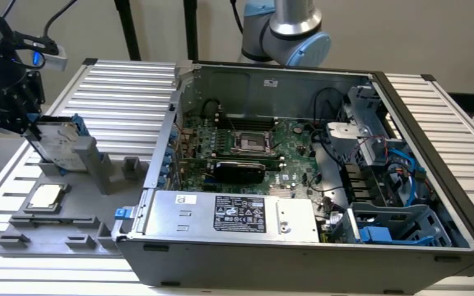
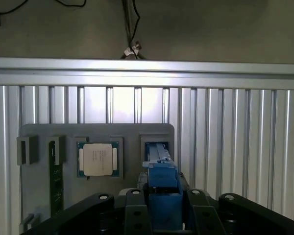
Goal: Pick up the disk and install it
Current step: 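Pick up the disk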
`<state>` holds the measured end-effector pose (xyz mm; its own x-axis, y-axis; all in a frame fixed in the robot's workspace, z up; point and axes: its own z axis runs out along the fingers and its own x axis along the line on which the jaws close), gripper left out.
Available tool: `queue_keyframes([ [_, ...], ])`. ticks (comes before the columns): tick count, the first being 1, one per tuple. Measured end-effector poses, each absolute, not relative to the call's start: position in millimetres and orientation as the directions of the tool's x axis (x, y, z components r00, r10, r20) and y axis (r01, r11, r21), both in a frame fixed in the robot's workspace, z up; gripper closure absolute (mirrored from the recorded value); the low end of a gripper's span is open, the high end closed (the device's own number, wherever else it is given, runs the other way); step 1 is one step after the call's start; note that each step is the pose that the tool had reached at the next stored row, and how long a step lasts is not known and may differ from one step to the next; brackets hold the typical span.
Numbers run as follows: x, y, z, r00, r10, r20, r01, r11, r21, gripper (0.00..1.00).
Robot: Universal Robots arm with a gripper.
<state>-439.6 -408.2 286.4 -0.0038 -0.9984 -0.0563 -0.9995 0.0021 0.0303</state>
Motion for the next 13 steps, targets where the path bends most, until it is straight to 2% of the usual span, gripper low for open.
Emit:
queue_keyframes([
  [13, -438.2, -408.2, 294.0, -0.004, -0.998, -0.056, -1.000, 0.002, 0.030, 0.67],
])
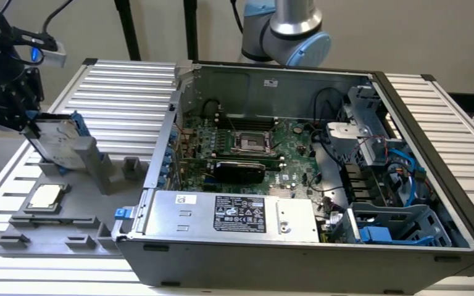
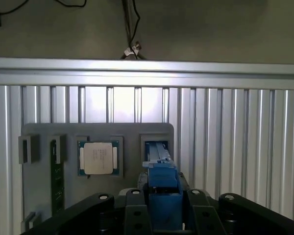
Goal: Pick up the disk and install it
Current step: 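Pick up the disk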
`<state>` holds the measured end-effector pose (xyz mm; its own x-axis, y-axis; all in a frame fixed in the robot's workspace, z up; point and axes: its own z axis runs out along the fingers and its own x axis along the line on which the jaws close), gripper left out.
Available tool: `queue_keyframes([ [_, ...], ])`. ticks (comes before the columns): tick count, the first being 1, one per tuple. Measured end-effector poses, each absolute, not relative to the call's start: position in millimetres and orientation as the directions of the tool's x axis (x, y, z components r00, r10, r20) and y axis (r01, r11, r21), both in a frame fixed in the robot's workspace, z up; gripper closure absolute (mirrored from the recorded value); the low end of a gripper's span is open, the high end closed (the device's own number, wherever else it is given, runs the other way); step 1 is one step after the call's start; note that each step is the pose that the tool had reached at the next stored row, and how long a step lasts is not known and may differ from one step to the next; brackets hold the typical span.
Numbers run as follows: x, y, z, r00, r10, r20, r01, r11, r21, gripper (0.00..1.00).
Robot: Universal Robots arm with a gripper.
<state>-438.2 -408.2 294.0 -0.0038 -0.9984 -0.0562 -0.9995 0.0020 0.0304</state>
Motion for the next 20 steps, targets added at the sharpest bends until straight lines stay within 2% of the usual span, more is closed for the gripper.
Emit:
queue_keyframes([
  [20, -416.4, -408.2, 382.3, -0.004, -0.998, -0.056, -1.000, 0.002, 0.031, 0.67],
])
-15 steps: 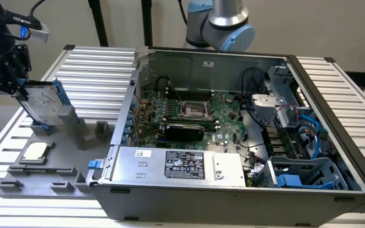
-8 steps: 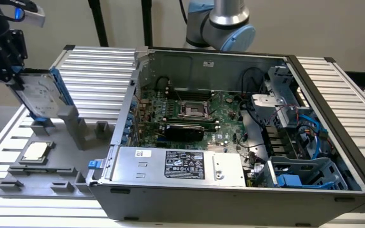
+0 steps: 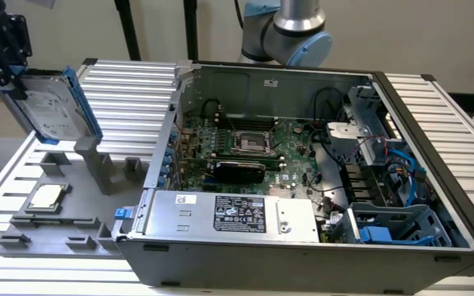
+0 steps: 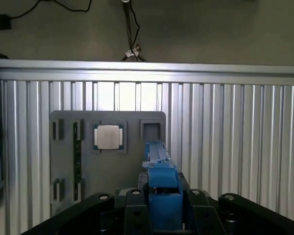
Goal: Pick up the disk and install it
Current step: 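Pick up the disk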
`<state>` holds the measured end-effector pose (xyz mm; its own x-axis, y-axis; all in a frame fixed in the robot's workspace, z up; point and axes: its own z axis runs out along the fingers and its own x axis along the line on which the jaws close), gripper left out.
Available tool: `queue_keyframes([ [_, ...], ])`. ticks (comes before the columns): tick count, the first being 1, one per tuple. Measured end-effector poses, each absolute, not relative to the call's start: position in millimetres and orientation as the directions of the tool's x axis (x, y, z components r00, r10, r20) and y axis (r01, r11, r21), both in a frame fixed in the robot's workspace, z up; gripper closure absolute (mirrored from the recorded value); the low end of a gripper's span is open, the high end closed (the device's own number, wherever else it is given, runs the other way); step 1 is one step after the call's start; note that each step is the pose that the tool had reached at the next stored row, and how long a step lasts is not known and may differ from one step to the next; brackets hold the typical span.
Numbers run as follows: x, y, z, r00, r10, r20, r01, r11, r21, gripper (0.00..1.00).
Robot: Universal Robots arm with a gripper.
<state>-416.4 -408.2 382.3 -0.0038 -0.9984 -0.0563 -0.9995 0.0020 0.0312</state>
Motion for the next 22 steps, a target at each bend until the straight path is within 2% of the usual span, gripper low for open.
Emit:
queue_keyframes([
  [22, -329.3, -410.2, 477.9, 0.001, -0.998, -0.064, -0.999, -0.004, 0.049, 0.67],
])
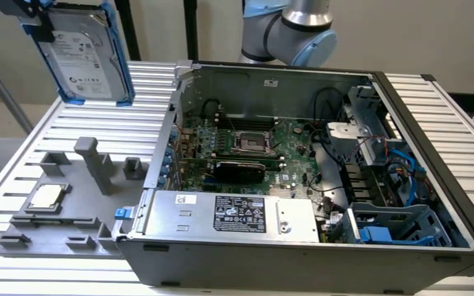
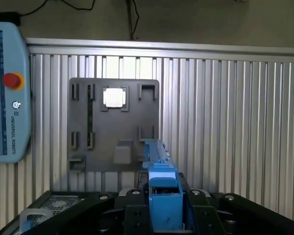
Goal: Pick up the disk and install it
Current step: 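Pick up the disk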
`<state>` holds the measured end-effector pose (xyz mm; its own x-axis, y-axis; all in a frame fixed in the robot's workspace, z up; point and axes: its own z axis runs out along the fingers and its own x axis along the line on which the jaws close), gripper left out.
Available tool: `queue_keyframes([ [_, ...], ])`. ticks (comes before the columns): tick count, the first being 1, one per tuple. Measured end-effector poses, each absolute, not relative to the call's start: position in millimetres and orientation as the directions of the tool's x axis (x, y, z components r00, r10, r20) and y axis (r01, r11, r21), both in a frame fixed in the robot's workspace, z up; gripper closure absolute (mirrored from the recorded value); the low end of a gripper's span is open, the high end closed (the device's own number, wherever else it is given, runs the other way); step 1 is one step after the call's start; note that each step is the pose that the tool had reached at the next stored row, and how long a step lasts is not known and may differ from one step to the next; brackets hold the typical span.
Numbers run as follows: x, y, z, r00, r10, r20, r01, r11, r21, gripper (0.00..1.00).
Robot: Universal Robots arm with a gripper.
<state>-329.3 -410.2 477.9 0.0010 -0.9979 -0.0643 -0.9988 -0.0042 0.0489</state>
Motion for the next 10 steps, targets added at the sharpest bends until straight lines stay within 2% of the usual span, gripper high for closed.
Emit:
queue_keyframes([
  [10, -283.8, -414.6, 485.9, 0.000, -0.998, -0.069, -0.998, -0.005, 0.066, 0.67],
])
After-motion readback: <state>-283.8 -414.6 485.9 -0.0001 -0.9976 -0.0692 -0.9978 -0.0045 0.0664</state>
